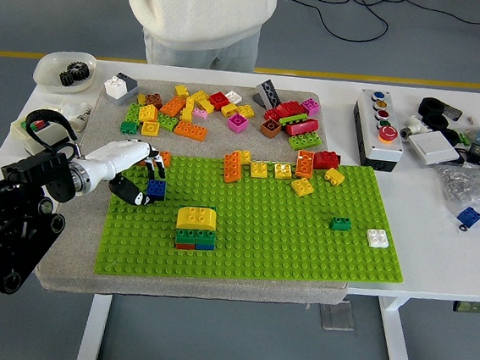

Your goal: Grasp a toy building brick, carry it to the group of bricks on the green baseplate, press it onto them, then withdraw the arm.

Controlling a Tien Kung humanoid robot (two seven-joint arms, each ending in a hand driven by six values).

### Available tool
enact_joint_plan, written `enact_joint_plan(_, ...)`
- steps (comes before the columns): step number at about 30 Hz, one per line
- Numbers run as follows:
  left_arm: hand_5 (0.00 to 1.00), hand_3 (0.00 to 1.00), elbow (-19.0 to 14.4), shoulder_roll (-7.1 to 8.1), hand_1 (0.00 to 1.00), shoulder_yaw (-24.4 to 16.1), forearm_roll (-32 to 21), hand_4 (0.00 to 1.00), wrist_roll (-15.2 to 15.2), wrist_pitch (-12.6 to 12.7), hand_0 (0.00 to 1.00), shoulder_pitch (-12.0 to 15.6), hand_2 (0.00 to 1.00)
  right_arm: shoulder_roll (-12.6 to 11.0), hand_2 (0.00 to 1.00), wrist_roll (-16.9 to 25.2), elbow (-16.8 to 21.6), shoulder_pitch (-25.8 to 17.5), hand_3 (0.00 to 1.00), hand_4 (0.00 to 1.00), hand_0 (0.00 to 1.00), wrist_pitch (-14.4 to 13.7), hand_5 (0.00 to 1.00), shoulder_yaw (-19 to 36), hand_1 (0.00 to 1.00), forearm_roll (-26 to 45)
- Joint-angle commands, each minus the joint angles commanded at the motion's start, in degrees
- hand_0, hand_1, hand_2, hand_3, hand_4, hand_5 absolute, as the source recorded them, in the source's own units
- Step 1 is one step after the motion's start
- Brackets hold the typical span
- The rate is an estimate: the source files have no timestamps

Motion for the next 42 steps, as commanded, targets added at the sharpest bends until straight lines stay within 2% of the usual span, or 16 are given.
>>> enact_joint_plan(1,0.005,0.543,-0.03,0.0,0.735,0.01,0.0,0.594,-0.11,-0.03,0.998,0.03,0.526,0.0,0.725,0.01,0.0,0.0,0.633,0.895,0.745,0.01,0.482,0.0,0.648,0.0)
enact_joint_plan(3,0.005,0.543,-0.06,-0.01,0.735,0.02,0.0,0.594,-0.2,0.0,0.998,0.07,0.526,0.0,0.725,0.02,0.0,0.0,0.633,0.895,0.745,0.01,0.482,0.0,0.648,0.0)
enact_joint_plan(6,0.005,0.543,-0.26,-0.06,0.735,0.2,0.0,0.594,-0.24,1.32,0.998,0.12,0.526,-0.01,0.725,0.0,0.0,-0.03,0.633,0.895,0.745,0.04,0.482,-0.01,0.648,0.0)
enact_joint_plan(7,0.002,0.532,-0.25,-0.08,0.721,0.2,0.0,0.818,-0.23,1.79,0.998,0.12,0.488,0.0,0.726,-0.01,0.0,-0.04,0.632,0.895,0.746,0.05,0.482,-0.03,0.647,0.0)
enact_joint_plan(12,0.002,0.532,0.06,-0.23,0.721,0.06,0.0,0.818,-0.17,4.4,0.998,0.08,0.488,0.02,0.726,-0.01,0.0,-0.01,0.632,0.895,0.746,0.07,0.482,-0.1,0.647,0.0)
enact_joint_plan(13,0.002,0.532,0.08,-0.26,0.679,-0.07,0.0,0.867,-0.13,4.77,0.998,0.08,0.475,0.02,0.726,-0.01,0.0,0.0,0.633,0.895,0.747,0.07,0.481,-0.11,0.647,0.0)
enact_joint_plan(19,0.002,0.538,-0.25,-0.18,0.678,-0.56,0.0,0.884,0.08,4.6,0.998,-0.01,0.476,0.04,0.725,-0.01,0.0,-0.03,0.632,0.895,0.747,0.11,0.482,-0.09,0.647,0.0)
enact_joint_plan(27,0.002,0.538,-1.51,0.23,0.673,-1.15,0.0,0.881,0.29,3.59,0.998,0.07,0.475,0.06,0.727,-0.05,0.0,-0.1,0.633,0.895,0.747,0.13,0.482,0.0,0.647,0.0)
enact_joint_plan(36,0.002,0.543,-1.45,0.42,0.68,-1.33,0.0,0.884,-0.07,2.67,0.998,0.21,0.474,0.1,0.726,-0.05,0.0,-0.2,0.633,0.895,0.747,0.14,0.482,-0.1,0.647,0.0)
enact_joint_plan(37,0.002,0.533,-1.69,0.45,0.71,-1.41,0.0,0.676,-0.13,2.57,0.998,0.3,0.49,0.11,0.725,-0.06,0.0,-0.23,0.633,0.895,0.747,0.13,0.482,-0.08,0.647,0.0)
enact_joint_plan(39,0.002,0.533,-2.48,0.49,0.71,-1.91,0.0,0.676,-0.14,2.57,0.998,0.45,0.49,0.13,0.725,-0.06,0.0,-0.26,0.633,0.895,0.747,0.14,0.482,-0.08,0.647,0.0)
enact_joint_plan(42,0.002,0.533,-3.95,0.93,0.71,-2.36,0.0,0.676,-0.67,0.17,0.998,0.39,0.49,0.09,0.725,0.03,0.0,-0.23,0.633,0.895,0.747,0.14,0.482,-0.1,0.647,0.0)
